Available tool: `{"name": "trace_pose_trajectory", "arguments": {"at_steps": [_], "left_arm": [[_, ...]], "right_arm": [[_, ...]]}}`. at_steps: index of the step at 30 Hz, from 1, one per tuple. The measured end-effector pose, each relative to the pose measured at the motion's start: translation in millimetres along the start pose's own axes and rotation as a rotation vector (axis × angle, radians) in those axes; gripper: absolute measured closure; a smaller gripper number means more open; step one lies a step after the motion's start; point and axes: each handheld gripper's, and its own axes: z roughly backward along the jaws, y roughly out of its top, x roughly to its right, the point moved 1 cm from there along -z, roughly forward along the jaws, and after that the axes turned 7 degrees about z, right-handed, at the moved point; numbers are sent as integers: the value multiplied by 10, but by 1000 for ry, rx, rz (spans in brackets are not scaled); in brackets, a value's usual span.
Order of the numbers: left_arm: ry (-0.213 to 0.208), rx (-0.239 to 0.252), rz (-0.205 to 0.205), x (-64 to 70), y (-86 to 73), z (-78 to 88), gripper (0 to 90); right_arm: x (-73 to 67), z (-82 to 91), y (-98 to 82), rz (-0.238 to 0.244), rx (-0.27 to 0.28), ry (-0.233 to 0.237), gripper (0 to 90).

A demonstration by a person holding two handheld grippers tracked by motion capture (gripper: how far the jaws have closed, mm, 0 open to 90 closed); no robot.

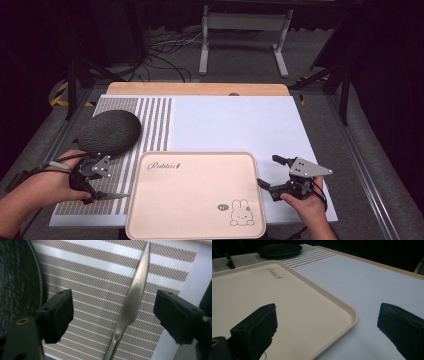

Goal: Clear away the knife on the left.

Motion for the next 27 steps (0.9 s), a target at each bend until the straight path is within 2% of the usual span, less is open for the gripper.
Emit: {"name": "trace_pose_trajectory", "arguments": {"at_steps": [4,7,9,15,20,22,25,27], "left_arm": [[-8,-19,1,-26,-44,-49,230],[-12,-56,-8,-68,-86,-80,267],[-9,-74,-25,-87,-107,-102,291],[-49,-147,-73,-120,-170,-159,389],[-68,-189,-112,-122,-207,-185,459],[-92,-207,-135,-132,-231,-224,514],[-95,-228,-144,-134,-246,-250,551],[-93,-246,-176,-152,-261,-248,628]], "right_arm": [[-7,1,7,3,8,8,38],[-12,6,11,6,14,14,37],[-11,7,12,5,17,17,37],[-18,6,12,8,21,30,36],[-23,1,12,10,19,37,36],[-23,-5,12,12,17,42,36],[-27,-7,13,15,16,46,36],[-31,-7,14,15,18,49,37]]}}
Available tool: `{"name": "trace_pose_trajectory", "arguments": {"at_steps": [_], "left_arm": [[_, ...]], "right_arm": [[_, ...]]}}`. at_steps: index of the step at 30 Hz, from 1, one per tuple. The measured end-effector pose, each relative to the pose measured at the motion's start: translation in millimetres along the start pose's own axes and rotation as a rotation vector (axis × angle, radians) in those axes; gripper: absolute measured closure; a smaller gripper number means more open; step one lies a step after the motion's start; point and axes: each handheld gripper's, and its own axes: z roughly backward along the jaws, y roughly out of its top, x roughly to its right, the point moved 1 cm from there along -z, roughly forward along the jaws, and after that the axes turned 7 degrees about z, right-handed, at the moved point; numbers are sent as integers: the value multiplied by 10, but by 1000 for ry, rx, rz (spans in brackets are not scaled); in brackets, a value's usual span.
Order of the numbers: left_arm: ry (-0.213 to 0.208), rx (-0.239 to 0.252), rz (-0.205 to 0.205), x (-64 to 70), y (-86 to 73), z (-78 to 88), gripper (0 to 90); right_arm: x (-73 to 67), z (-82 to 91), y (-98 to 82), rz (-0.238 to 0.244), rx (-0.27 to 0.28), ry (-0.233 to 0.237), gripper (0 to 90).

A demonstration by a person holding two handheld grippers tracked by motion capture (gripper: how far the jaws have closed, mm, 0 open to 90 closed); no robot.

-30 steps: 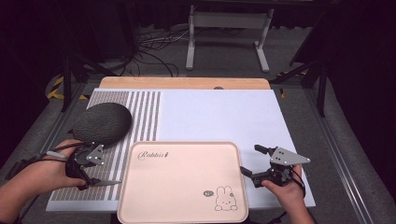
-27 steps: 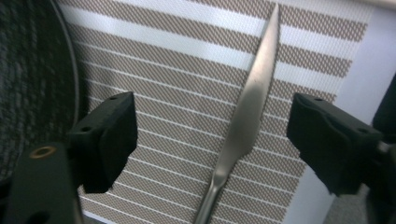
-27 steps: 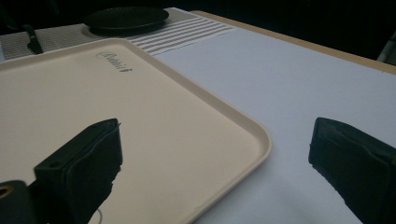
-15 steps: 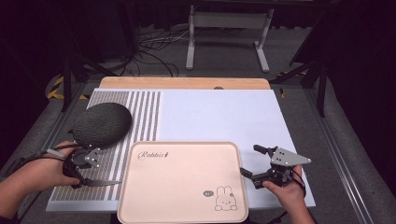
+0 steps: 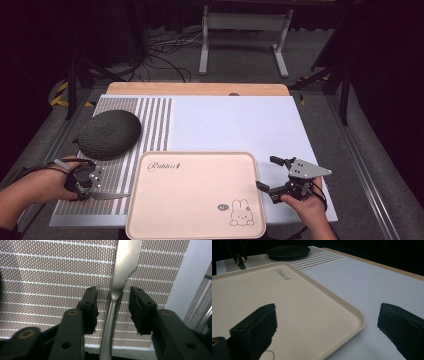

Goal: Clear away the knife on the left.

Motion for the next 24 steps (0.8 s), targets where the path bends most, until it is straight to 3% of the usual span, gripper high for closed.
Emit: {"name": "trace_pose_trajectory", "arguments": {"at_steps": [3,10,15,24], "left_arm": [[11,9,-17,-11,-16,-3,700],[1,-33,-59,-3,-45,-43,714],[4,-48,-95,-3,-50,-71,781],[26,-31,-126,19,-66,-82,794]], "right_arm": [[0,2,0,-1,1,1,38],[-2,3,2,6,1,2,42],[-7,2,7,7,5,6,44],[-12,0,7,10,6,12,44]]}}
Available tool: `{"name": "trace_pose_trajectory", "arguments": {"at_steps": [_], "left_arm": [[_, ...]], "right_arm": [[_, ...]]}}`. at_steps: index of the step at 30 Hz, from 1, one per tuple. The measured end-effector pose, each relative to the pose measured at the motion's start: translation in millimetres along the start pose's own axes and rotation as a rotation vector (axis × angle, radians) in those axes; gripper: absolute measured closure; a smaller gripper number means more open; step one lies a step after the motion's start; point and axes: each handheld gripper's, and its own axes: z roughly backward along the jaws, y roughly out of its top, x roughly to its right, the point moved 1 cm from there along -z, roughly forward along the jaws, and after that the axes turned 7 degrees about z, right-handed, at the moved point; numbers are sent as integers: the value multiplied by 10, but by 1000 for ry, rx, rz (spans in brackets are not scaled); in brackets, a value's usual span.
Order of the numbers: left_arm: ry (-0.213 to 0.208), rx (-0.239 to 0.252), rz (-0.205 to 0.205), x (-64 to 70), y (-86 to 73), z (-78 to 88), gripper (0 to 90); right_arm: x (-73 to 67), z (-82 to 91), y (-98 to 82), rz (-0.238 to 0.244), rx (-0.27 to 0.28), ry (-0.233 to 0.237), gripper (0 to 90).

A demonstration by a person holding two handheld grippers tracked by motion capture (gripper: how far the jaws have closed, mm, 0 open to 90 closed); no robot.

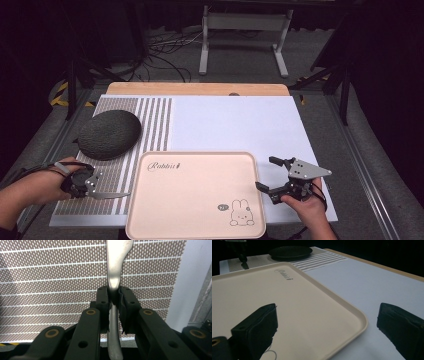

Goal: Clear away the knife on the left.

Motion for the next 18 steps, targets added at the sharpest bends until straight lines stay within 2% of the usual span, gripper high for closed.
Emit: {"name": "trace_pose_trajectory", "arguments": {"at_steps": [6,10,12,15,18], "left_arm": [[0,-1,16,4,-6,5,798],[-3,13,49,8,-21,3,800],[-31,9,74,4,-22,17,801],[-34,51,114,-10,-50,85,801],[-26,65,139,-19,-60,149,800]], "right_arm": [[-6,-2,0,0,0,4,43],[-6,-5,2,2,-3,5,43],[-6,-6,2,3,-4,5,43],[-6,-5,4,4,-2,5,43],[-10,-10,5,6,0,9,43]]}}
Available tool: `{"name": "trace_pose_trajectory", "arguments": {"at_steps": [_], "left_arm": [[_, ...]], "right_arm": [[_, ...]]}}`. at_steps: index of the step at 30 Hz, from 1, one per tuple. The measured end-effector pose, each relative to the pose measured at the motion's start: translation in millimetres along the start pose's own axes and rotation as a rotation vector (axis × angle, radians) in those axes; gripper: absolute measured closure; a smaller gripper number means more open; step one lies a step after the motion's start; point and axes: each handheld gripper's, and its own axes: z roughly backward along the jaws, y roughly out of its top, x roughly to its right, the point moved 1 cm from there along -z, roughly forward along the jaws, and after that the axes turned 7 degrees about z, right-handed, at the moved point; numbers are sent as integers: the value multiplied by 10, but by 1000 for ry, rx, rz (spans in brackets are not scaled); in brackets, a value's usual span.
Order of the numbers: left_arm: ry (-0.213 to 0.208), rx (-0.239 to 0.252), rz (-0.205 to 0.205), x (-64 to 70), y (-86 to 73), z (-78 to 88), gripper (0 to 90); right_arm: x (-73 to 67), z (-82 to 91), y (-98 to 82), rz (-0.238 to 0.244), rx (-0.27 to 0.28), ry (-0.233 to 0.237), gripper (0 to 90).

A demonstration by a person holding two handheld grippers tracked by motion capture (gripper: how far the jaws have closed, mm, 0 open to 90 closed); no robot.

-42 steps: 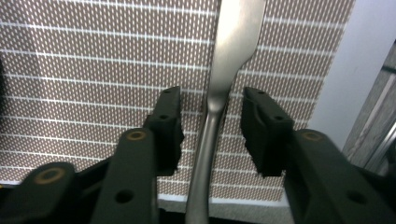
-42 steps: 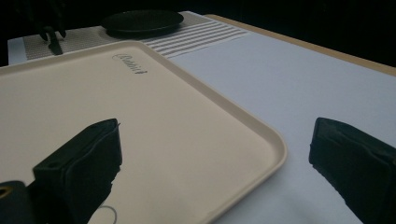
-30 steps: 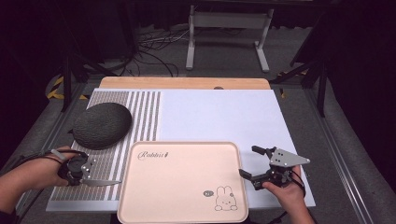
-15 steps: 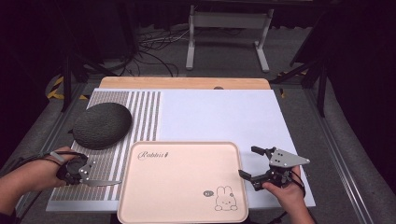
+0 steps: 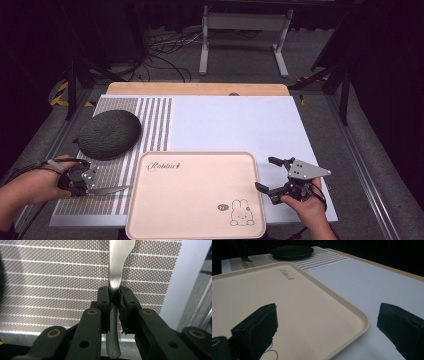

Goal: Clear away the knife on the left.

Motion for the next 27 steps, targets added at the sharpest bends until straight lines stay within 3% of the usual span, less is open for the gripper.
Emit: {"name": "trace_pose_trajectory", "arguments": {"at_steps": [1,6,12,18,21,22,23,25,27], "left_arm": [[5,-2,-13,-10,7,21,801],[16,40,37,12,34,146,801],[15,66,143,4,80,305,801],[-42,109,275,12,148,448,802],[-79,94,410,-5,185,504,802],[-80,89,433,-12,192,519,802],[-99,103,494,-25,210,551,802],[-128,123,537,-25,227,574,802],[-133,134,551,-29,239,590,802]], "right_arm": [[-3,0,2,0,0,0,44],[-3,5,5,3,2,3,44],[-3,12,10,2,4,1,43],[5,27,13,0,6,-1,43],[7,25,13,-3,10,1,42],[6,27,14,0,7,0,42],[5,28,14,0,7,0,42],[7,29,14,-3,11,0,42],[10,31,13,-3,11,0,42]]}}
